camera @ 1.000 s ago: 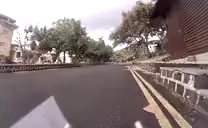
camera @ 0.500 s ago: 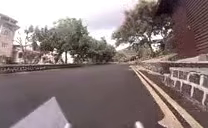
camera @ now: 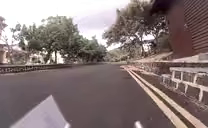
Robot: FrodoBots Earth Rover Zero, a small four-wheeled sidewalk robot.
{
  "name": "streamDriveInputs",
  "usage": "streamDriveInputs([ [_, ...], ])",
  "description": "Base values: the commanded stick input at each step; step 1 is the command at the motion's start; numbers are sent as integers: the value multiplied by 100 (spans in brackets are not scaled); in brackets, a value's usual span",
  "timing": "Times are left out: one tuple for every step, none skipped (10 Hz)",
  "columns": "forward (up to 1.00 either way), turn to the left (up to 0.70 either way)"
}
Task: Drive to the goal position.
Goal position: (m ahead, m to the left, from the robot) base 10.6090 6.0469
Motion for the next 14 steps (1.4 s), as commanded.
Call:
streamDriveInputs([
  [100, 0],
  [100, -8],
  [100, -28],
  [100, -32],
  [100, -32],
  [100, -19],
  [100, -7],
  [100, 0],
  [100, 0],
  [100, 0],
  [100, 0],
  [100, 0],
  [100, 0],
  [100, 0],
])
